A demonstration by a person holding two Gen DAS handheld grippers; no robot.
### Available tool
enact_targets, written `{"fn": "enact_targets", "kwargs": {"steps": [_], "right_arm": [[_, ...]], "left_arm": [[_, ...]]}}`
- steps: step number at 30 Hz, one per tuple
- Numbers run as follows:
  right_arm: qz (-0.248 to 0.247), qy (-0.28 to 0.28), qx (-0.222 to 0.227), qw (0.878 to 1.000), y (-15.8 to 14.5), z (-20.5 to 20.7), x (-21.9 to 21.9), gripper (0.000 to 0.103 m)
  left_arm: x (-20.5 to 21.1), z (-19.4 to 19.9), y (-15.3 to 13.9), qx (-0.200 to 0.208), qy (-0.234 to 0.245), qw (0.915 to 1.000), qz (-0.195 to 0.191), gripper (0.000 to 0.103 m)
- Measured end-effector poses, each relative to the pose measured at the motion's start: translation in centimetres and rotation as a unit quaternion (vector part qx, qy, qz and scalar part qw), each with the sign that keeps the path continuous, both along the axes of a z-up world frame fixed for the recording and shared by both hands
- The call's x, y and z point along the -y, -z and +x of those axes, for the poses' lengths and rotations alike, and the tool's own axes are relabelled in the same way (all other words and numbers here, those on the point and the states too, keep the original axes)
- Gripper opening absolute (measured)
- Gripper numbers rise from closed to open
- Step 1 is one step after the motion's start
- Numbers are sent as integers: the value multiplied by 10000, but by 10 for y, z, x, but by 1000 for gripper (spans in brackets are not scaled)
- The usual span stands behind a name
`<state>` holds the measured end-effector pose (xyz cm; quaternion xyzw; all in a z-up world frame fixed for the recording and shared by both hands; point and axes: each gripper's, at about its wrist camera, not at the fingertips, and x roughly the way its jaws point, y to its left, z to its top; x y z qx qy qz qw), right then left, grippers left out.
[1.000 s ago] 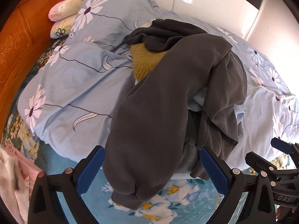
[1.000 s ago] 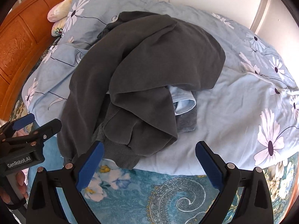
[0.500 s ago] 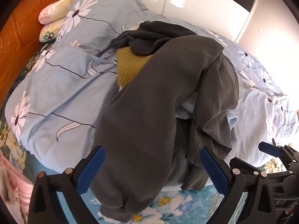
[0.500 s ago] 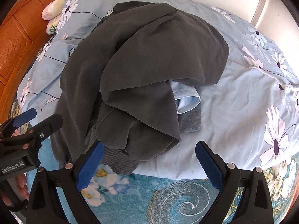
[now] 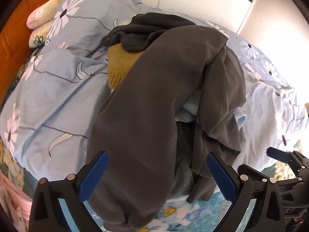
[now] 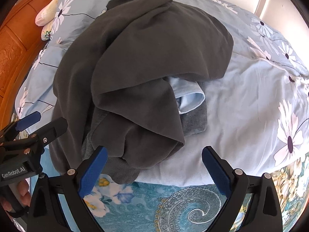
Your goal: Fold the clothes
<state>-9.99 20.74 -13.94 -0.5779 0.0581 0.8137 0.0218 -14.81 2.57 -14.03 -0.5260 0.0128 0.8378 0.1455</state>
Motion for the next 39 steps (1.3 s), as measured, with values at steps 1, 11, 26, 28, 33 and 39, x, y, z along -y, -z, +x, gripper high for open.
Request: {"fn": "enact_targets", "kwargs": {"steps": [1, 11, 26, 28, 33, 39], "right_arm": [[22, 33, 17, 10000, 1, 1, -2, 99], [-63, 466, 73, 9989, 6, 35, -34, 98], [-135, 985, 475, 9939, 23, 90, -81, 98], [-189, 1028, 464, 9934, 21, 94, -84, 98], [-283, 1063, 504, 9926, 17, 102, -88, 98], [-329, 1158, 429, 9918, 4, 108, -95, 98]], "left_arm": [[-3, -1, -1, -82, 44, 9999, -125, 103], [-33, -59, -22, -608, 5, 9975, -352, 103], [-115, -110, -11, -1267, 898, 9689, -1925, 91], [-112, -121, -16, -1206, 670, 9702, -1992, 78], [-103, -134, -33, -867, 490, 9856, -1364, 13], [-99, -102, -91, -1409, 457, 9869, -633, 10]]}}
